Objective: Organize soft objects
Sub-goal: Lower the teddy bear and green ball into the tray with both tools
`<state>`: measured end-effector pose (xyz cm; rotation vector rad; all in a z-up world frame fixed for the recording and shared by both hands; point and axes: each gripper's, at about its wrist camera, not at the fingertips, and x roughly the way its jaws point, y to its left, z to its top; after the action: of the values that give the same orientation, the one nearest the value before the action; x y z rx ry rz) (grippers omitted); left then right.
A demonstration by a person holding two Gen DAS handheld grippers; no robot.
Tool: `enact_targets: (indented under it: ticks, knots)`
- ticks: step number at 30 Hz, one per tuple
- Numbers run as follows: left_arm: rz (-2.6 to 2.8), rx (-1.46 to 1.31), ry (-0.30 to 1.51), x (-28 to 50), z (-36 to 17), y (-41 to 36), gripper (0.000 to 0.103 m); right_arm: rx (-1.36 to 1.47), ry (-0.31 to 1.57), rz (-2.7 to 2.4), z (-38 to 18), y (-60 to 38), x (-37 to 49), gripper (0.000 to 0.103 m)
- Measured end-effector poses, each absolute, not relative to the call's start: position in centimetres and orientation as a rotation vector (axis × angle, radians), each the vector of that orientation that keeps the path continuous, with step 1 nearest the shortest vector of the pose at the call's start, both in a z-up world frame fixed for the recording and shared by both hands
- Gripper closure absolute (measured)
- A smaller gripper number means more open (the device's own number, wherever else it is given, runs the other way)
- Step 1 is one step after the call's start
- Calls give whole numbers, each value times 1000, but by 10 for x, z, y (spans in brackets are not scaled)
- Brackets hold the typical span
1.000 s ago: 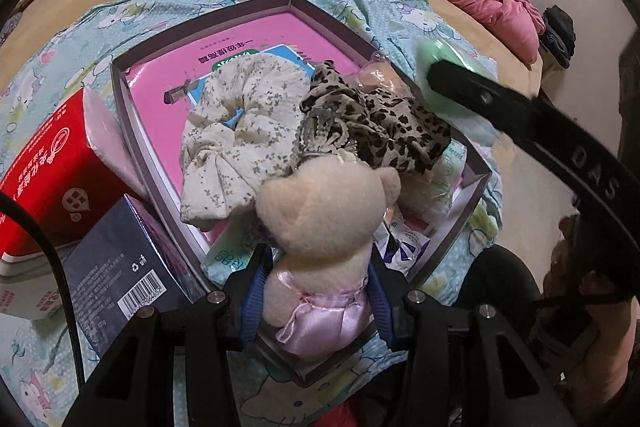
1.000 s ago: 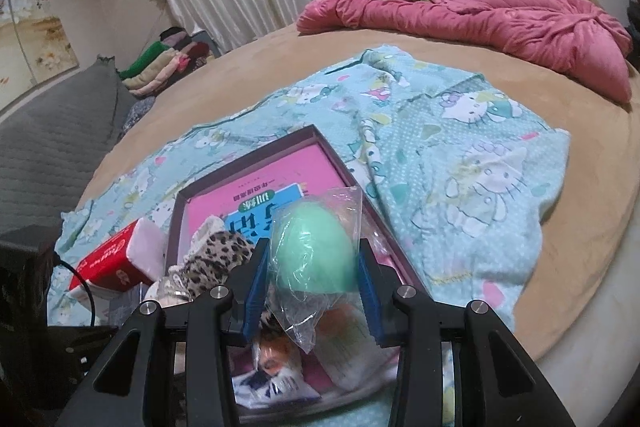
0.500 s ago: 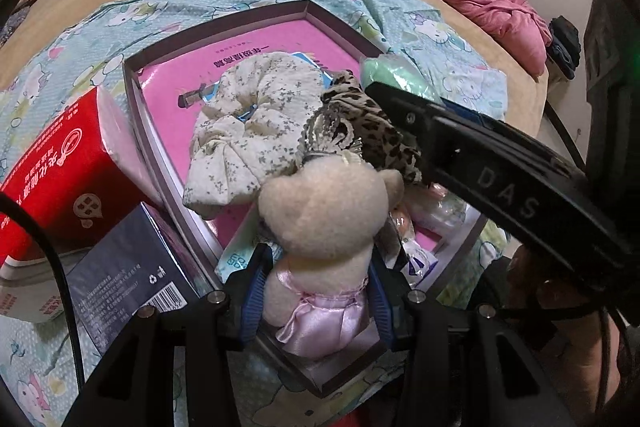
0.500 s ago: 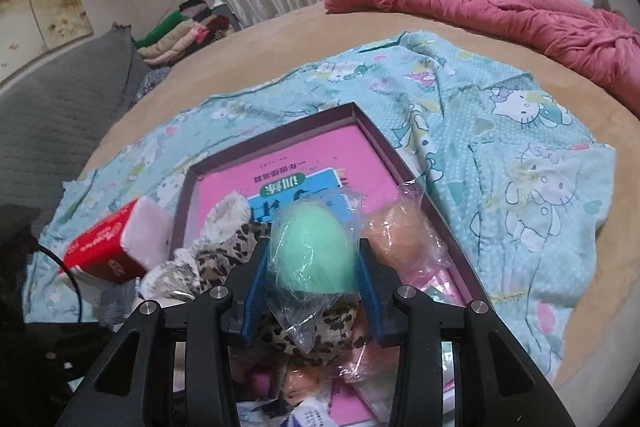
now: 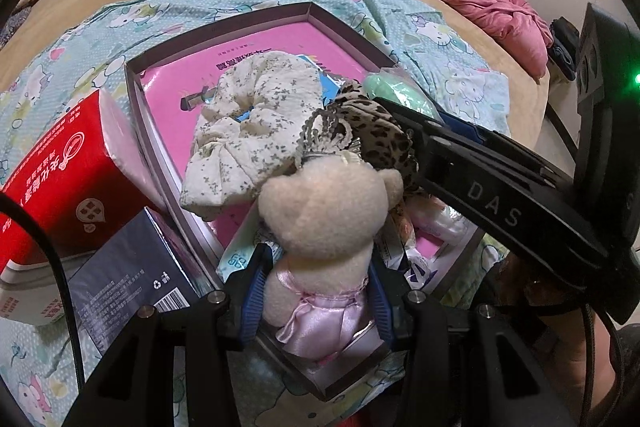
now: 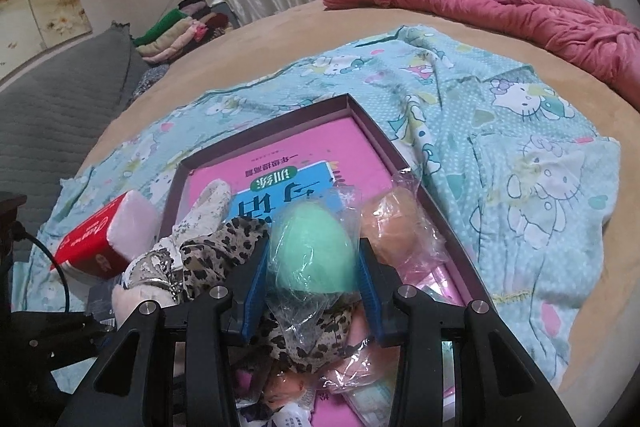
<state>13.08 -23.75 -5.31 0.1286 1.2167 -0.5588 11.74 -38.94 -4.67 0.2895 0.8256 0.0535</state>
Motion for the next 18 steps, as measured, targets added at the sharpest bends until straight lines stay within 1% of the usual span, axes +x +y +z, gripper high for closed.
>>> enact_targets:
  ticks: [6, 18]
  knots:
    - [-561, 118, 1217, 133, -53, -234, 57, 265, 825, 59, -46, -386, 113, 59]
    - [-571, 96, 1224, 132, -52, -235, 57, 325, 796, 51, -44, -397, 106, 55]
